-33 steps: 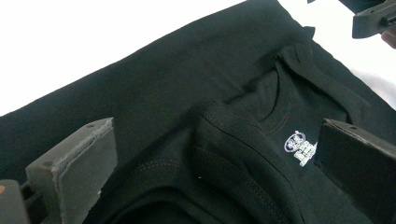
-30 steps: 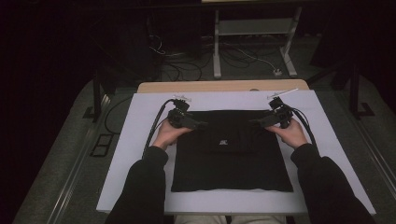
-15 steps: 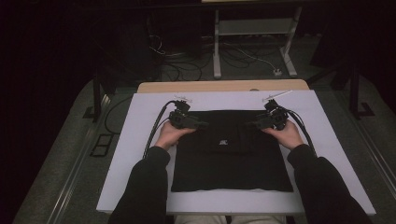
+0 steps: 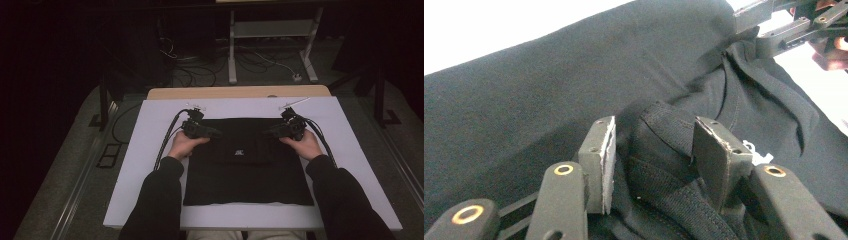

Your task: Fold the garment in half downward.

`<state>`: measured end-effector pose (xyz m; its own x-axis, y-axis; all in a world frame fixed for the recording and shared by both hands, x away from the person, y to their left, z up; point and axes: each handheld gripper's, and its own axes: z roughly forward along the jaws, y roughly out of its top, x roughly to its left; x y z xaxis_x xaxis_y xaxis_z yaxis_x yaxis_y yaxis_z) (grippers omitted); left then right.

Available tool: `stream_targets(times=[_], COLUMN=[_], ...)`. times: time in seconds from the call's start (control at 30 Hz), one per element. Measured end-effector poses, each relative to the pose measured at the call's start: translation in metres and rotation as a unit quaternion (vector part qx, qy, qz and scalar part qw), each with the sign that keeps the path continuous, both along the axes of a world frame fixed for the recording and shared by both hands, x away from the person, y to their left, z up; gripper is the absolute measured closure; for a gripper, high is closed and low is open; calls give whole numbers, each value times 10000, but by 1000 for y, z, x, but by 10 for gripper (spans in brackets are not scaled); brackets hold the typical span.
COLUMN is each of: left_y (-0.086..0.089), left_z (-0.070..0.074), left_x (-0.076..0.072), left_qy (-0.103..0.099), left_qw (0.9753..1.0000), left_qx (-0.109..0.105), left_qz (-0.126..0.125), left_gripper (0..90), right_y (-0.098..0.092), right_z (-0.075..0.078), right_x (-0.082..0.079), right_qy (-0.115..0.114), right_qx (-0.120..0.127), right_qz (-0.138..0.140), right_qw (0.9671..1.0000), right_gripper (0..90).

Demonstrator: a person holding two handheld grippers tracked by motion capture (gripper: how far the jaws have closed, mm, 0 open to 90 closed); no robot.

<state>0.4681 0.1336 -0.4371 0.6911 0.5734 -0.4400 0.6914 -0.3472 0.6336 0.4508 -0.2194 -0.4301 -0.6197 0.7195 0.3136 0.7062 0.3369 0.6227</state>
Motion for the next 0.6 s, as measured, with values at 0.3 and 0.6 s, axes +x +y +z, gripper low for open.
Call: stream_targets(times=[0.3, 0.6], left_y=[-4, -4], left_z=[-6, -8], left_x=[0, 1], left_qy=[131, 264], left_qw=[9999, 9996], left_qx=[36, 85], left_qz=[-40, -31], left_gripper=[624, 751], right_y=[5, 9], right_z=[-3, -9], right_x=[1, 1], right_qy=[6, 85], right_qx=[15, 12], right_qz=[106, 174], right_qw=[9999, 9998], right_gripper=[571, 722])
